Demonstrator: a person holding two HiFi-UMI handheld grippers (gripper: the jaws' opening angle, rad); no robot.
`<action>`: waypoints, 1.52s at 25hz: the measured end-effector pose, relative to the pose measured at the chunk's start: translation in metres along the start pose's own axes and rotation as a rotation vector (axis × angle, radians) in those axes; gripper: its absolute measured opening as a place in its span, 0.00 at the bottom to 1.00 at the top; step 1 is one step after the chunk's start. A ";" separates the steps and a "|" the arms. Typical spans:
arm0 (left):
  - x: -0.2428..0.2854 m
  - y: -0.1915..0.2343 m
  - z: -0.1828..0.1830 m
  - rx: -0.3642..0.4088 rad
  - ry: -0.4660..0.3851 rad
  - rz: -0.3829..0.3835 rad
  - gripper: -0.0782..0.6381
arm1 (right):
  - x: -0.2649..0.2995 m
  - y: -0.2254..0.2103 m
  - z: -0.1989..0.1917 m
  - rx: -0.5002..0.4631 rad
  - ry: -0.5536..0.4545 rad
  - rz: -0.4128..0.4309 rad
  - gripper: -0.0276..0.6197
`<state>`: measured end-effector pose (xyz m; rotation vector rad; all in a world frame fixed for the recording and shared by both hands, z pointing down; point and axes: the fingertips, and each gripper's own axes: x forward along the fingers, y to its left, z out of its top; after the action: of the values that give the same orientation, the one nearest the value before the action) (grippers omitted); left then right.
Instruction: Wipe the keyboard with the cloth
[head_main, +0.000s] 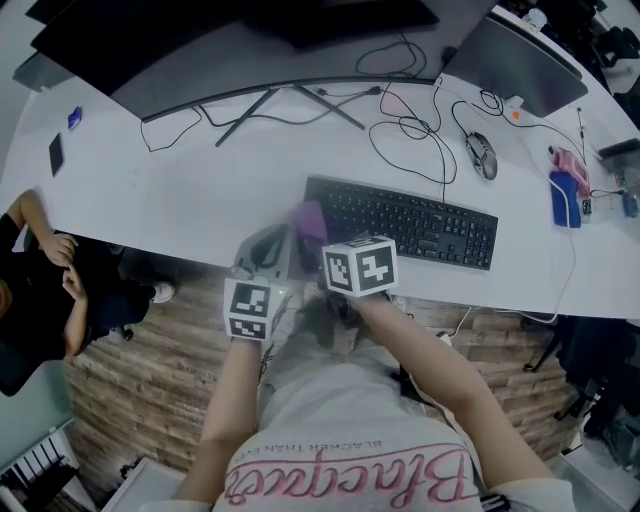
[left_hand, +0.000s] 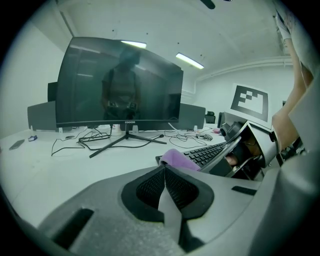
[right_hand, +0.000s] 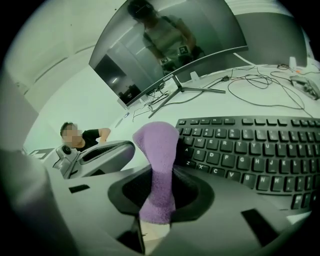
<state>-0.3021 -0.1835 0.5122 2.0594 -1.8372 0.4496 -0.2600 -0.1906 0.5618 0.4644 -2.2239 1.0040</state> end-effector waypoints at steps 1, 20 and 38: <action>0.001 -0.002 0.000 0.002 0.002 -0.001 0.12 | -0.001 -0.001 0.000 -0.003 0.000 -0.001 0.18; 0.038 -0.066 0.009 0.043 0.041 -0.100 0.12 | -0.049 -0.053 -0.014 0.055 -0.035 -0.065 0.18; 0.060 -0.144 0.020 -0.008 0.091 -0.127 0.12 | -0.108 -0.111 -0.030 0.025 -0.035 -0.212 0.18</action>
<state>-0.1522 -0.2308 0.5156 2.0994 -1.6434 0.4927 -0.1081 -0.2339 0.5619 0.7174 -2.1411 0.9184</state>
